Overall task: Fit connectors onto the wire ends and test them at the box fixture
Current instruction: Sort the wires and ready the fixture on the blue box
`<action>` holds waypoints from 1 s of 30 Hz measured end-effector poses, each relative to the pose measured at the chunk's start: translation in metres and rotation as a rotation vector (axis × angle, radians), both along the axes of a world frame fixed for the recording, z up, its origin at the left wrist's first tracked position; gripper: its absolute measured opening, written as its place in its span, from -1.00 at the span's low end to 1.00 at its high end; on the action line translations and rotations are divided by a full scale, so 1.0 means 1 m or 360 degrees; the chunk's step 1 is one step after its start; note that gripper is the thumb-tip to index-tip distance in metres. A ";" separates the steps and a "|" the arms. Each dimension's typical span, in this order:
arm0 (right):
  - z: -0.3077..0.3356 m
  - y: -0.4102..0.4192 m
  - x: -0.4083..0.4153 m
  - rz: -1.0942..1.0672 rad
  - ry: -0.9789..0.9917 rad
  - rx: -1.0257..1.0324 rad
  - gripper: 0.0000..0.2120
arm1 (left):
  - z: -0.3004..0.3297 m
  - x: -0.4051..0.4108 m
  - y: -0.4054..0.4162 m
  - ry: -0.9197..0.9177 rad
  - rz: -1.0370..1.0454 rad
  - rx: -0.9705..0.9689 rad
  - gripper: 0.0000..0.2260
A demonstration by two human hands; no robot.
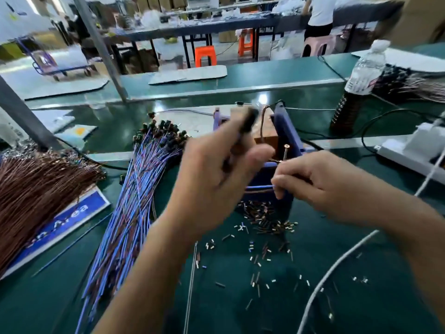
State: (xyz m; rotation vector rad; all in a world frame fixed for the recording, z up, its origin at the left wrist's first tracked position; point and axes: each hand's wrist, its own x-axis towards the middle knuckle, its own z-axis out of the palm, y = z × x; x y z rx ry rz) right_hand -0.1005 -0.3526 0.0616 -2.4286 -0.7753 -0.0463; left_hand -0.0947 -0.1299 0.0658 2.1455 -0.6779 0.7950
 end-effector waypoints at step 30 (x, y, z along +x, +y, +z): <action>-0.090 -0.031 0.004 -0.0345 0.0209 0.0786 -0.96 | -0.110 0.002 -0.025 0.0319 0.0081 0.0105 -0.87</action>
